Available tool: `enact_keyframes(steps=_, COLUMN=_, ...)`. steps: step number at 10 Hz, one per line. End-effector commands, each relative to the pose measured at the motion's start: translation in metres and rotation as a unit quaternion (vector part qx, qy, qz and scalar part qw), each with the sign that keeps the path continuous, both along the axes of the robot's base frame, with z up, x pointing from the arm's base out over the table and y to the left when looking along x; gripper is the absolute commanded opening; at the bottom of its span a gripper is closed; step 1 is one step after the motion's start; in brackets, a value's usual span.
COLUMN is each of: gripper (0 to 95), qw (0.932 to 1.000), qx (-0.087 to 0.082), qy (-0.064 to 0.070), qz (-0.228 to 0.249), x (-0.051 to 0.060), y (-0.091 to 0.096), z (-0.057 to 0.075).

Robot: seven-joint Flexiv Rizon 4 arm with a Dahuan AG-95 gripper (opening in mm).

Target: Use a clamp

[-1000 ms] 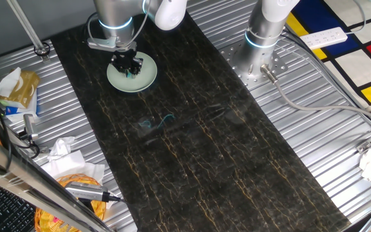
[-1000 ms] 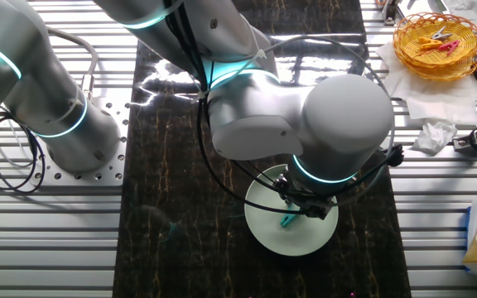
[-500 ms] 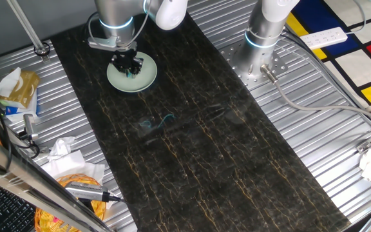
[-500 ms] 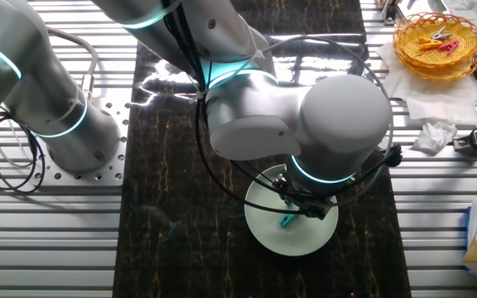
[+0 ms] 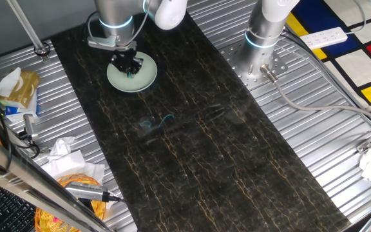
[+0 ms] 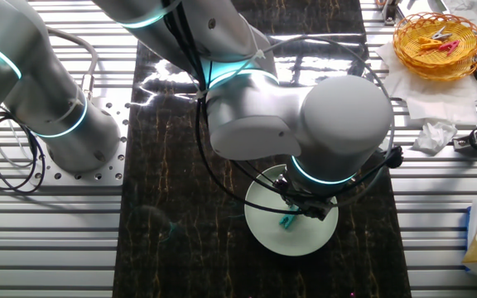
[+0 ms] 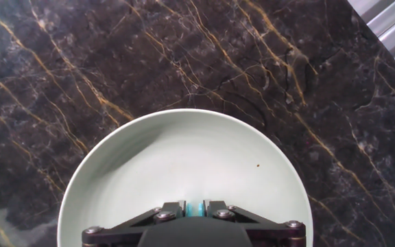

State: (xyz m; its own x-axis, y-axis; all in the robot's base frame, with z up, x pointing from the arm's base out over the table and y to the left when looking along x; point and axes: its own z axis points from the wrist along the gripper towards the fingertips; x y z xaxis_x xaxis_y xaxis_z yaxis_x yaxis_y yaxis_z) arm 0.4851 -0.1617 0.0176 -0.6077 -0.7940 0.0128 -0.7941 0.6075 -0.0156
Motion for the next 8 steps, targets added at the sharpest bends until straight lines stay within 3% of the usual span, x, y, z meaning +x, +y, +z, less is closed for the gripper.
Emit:
enact_keyframes(steps=1, gripper=0.0, qw=1.0000, qx=0.000, qy=0.000, qz=0.002, x=-0.001, y=0.000, z=0.004)
enact_keyframes(steps=3, gripper=0.0, qw=1.0000, qx=0.001, qy=-0.001, qz=0.003, x=-0.002, y=-0.001, z=0.009)
enact_keyframes(steps=5, gripper=0.0, qw=0.9993, qx=0.020, qy=-0.030, qz=-0.007, x=-0.005, y=-0.003, z=0.020)
enact_keyframes(steps=6, gripper=0.0, qw=0.9989, qx=0.023, qy=-0.040, qz=-0.008, x=-0.004, y=-0.003, z=0.024)
enact_keyframes(steps=8, gripper=0.0, qw=0.9965, qx=0.031, qy=-0.075, qz=-0.017, x=-0.003, y=-0.004, z=0.040)
